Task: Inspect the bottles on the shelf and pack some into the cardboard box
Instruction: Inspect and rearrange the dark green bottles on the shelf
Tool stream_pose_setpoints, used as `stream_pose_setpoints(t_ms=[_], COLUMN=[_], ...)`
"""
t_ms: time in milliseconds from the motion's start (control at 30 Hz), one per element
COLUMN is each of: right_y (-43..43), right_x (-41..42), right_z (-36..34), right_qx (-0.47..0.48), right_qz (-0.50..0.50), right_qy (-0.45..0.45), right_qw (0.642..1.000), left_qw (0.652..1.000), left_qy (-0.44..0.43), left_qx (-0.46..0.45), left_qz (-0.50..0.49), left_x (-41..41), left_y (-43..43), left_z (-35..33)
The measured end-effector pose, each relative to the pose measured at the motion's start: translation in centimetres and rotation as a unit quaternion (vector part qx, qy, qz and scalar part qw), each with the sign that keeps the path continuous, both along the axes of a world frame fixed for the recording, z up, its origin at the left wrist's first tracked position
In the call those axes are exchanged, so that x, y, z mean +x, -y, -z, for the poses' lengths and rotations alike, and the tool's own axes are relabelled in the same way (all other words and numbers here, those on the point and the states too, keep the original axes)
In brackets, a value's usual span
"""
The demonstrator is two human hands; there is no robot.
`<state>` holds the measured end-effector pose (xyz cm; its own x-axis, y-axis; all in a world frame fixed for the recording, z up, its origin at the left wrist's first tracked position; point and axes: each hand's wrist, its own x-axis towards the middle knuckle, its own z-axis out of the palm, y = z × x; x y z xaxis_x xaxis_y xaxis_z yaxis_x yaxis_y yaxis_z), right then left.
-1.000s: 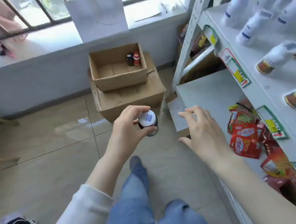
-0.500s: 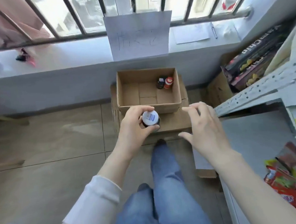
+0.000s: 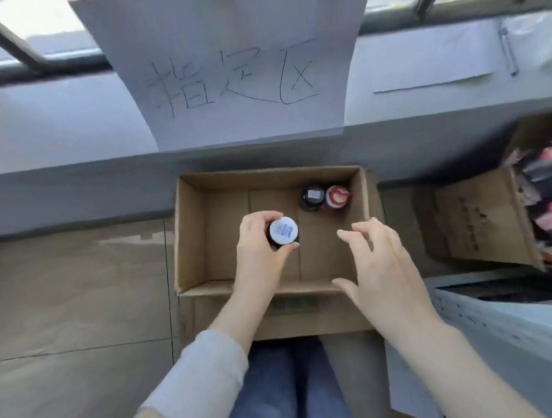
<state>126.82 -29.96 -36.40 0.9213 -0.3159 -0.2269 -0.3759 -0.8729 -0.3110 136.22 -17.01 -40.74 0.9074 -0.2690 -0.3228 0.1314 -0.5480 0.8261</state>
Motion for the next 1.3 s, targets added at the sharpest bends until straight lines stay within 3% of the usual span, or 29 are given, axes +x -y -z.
stream_pose_setpoints(t_ms=[267,700,900,1000,1100,1300], right_y=[2.4,2.3,2.1,1.2,-0.4,-6.0], right_x=[5.6,6.6,5.0,2.8,-0.9,-13.4], right_z=[11.6,14.1,11.0,6.1,-0.1,-10.3], right_qx=[0.01,0.005,0.007,0.022,0.024,0.016], right_qz=[-0.009,-0.009,-0.011,0.013,0.049,0.169], right_qy=[0.033,0.004,-0.05,-0.07,-0.08,-0.047], right_qw=[0.999,1.0,0.999,0.997,0.995,0.984], left_qw=[0.999,0.999,0.988,0.944,0.894,0.826], left_qy=[-0.003,0.014,0.06,0.103,0.092,0.121], left_qx=[0.039,0.051,0.116,0.221,0.302,0.337], left_qz=[-0.008,-0.002,0.083,0.222,0.318,0.436], left_x=[5.6,6.4,4.6,2.5,-0.5,-8.9], left_y=[3.4,4.8,1.9,-0.2,-2.5,-6.7], left_z=[15.2,17.2,10.4,4.1,-2.7,-12.7])
